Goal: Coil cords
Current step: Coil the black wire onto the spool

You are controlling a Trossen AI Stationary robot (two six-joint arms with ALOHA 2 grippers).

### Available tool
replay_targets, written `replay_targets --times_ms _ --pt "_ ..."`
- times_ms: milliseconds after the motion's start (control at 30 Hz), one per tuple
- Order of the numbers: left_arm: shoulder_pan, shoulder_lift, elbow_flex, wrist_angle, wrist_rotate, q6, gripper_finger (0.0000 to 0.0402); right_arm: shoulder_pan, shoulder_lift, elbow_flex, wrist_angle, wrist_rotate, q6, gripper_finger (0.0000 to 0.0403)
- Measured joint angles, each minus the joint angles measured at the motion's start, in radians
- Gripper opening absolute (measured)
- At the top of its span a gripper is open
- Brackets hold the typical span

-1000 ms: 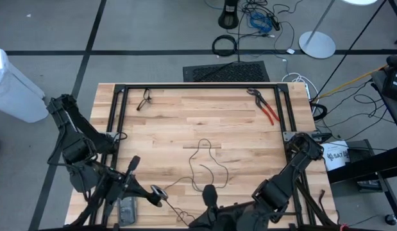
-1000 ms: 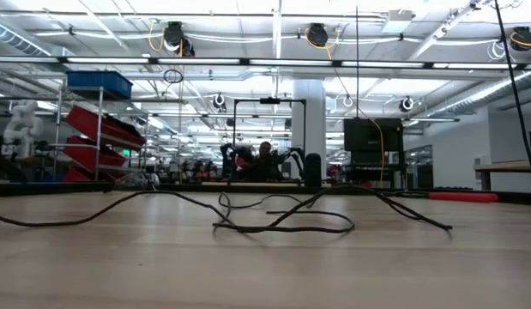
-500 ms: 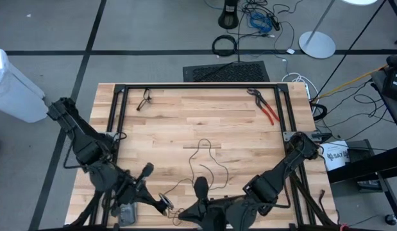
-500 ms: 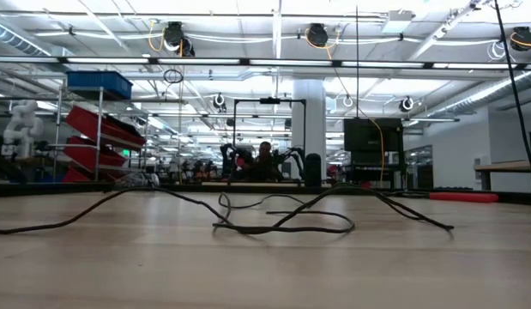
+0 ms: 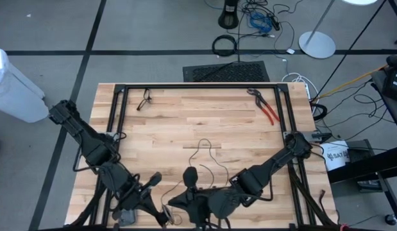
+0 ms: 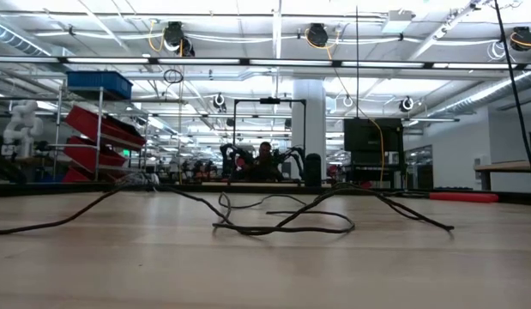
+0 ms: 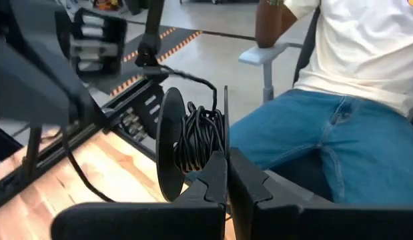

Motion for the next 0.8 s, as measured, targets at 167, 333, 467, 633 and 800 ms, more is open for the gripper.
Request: replay_targets --times_ms 167,333,467,633,800 --pt "0.0 0.002 0.0 0.02 0.007 0.009 0.0002 -0.027 0.015 0.0 0.009 -0.055 0.014 0.0" --pt "-0.003 0.002 0.0 0.06 0.008 0.055 0.0002 -0.051 0.031 0.0 0.003 -0.106 0.039 0.0" --pt "-0.006 0.002 0.0 0.081 0.008 0.088 0.0002 -0.065 0.03 0.0 -0.013 -0.18 0.077 0.0" --pt "-0.011 0.002 0.0 0.124 0.008 0.121 0.0002 -0.081 0.03 0.0 -0.042 -0.286 0.127 0.0" --pt "-0.032 -0.019 0.0 0.117 -0.007 0.141 0.0002 -0.083 0.03 0.0 -0.116 -0.288 0.178 0.0"
